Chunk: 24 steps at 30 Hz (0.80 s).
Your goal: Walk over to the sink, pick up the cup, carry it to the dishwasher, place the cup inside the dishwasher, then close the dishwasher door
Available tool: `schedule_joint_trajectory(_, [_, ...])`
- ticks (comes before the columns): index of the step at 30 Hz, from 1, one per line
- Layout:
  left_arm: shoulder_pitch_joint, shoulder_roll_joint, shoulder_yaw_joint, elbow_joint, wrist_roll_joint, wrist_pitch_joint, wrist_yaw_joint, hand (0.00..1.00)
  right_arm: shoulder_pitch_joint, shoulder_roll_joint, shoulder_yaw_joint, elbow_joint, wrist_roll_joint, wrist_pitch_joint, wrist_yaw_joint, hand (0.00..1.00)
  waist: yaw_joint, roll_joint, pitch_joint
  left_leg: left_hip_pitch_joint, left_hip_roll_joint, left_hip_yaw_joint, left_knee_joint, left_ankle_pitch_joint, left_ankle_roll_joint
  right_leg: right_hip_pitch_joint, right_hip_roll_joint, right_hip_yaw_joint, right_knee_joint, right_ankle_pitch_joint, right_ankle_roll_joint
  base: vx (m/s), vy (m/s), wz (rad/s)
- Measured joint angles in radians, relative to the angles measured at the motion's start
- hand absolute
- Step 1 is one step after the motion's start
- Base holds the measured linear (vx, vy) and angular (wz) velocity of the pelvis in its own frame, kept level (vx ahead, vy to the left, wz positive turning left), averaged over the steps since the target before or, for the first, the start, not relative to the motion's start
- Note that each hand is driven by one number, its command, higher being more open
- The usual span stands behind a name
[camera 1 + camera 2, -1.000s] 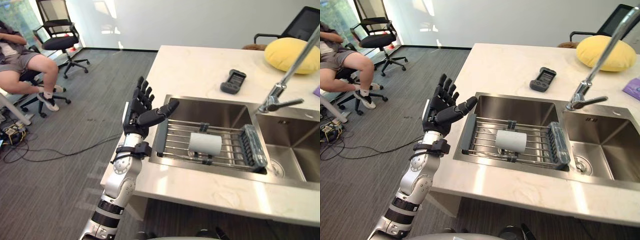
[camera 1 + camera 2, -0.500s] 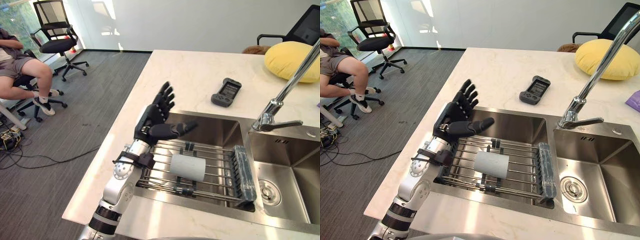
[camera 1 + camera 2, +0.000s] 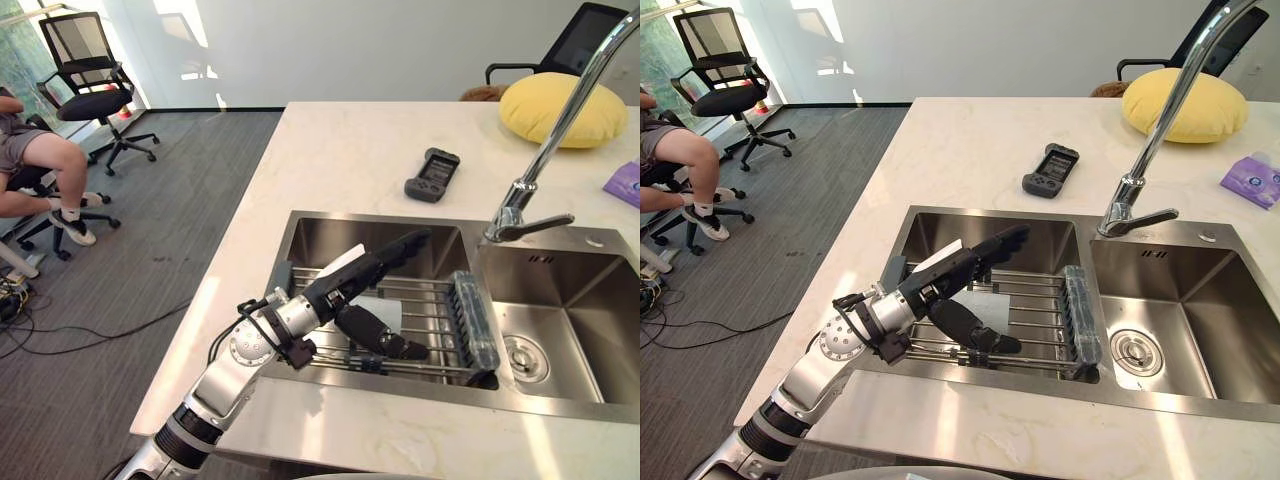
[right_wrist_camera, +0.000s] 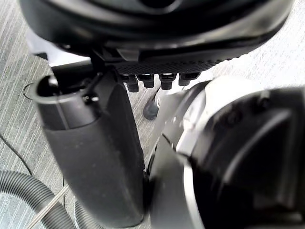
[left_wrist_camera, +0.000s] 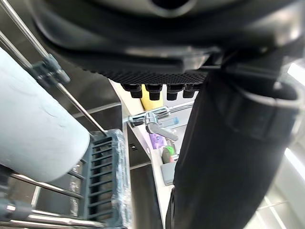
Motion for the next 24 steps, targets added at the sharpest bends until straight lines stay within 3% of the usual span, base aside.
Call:
schedule_joint_trajectory(5, [0.002,0.058,0.000,0.019,0.119,-0.017,0.049,1.00,-0.013,-0.021,0.002,-0.003,0.031,-0.009,0.000,1.00,-0.003,-0.005,0.015,0.011,-0.003,-0.003,-0.025,0.010,-0.001,0.010,0.000,-0.013,-0.011,0.002,0.002,-0.01,-0.014,0.06])
schedule_joint_trajectory(11, [0.002,0.064,-0.017,0.062,0.226,-0.055,0.128,1.00,-0.056,-0.032,0.005,-0.012,0.055,-0.020,-0.003,1.00,-0.014,0.000,0.033,0.022,-0.006,0.005,-0.037,0.010,-0.001,0.011,-0.002,-0.019,-0.011,0.002,0.003,0.00,0.000,-0.02])
schedule_joint_trajectory(24, [0.002,0.068,-0.081,0.163,0.270,-0.076,0.166,1.00,-0.041,-0.030,0.021,-0.005,0.062,-0.023,-0.012,1.00,-0.041,0.009,0.042,0.026,-0.006,0.025,-0.036,0.009,-0.001,0.003,-0.001,-0.001,-0.011,0.005,0.005,-0.04,-0.010,-0.05])
